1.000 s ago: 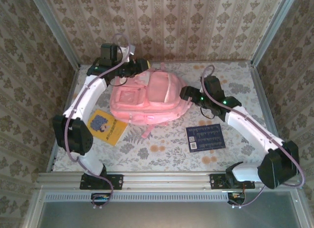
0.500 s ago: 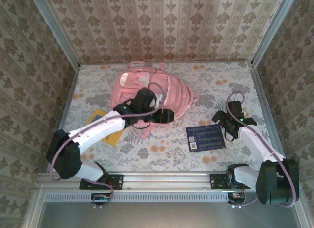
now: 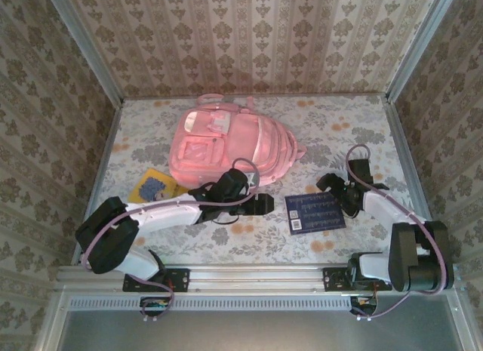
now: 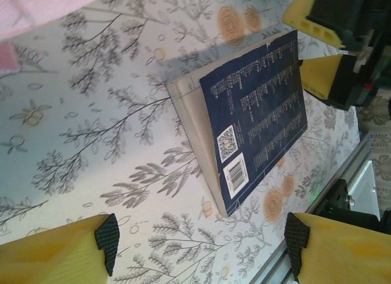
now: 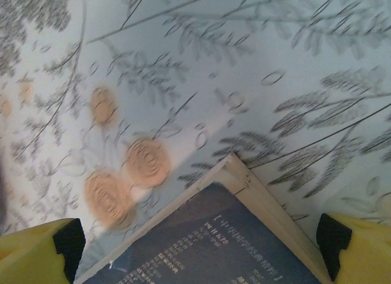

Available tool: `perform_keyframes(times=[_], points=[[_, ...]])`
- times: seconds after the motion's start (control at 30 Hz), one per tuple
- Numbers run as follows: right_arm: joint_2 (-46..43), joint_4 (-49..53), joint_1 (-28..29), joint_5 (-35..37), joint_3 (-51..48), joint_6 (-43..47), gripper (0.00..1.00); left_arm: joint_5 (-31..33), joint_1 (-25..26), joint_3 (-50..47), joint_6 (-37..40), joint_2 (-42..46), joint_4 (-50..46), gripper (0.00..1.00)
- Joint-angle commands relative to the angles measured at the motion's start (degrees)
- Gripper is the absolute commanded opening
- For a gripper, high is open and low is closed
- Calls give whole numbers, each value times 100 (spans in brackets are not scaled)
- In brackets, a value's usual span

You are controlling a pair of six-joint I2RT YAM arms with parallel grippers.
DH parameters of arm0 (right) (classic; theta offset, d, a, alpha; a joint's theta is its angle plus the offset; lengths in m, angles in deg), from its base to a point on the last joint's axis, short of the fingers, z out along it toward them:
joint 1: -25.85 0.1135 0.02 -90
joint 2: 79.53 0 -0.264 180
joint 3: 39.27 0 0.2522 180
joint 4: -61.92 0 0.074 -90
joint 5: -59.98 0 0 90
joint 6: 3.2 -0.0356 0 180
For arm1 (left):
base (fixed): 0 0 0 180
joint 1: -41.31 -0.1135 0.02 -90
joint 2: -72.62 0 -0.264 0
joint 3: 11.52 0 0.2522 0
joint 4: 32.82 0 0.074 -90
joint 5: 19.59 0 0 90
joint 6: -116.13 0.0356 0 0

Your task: Pack the student bag

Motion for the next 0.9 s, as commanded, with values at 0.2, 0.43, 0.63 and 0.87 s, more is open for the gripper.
perform_keyframes(times=[0.2,0.43,0.63,0.87], points=[[-1207,-108,880,-1111,-979,-795,100,-63,51,-605,-415,193,452,76],[-1821,49,1940,-982,-1114,-792,96,53,12,-514,-318,-90,-9,74],[-1800,220,2038,-1174,-1162,-353,92,325,9,-546,-122,-356,-292,72],[-1819,-81,2055,-1696,-1244,-266,82,277,118,-571,-109,-601,-56,69]])
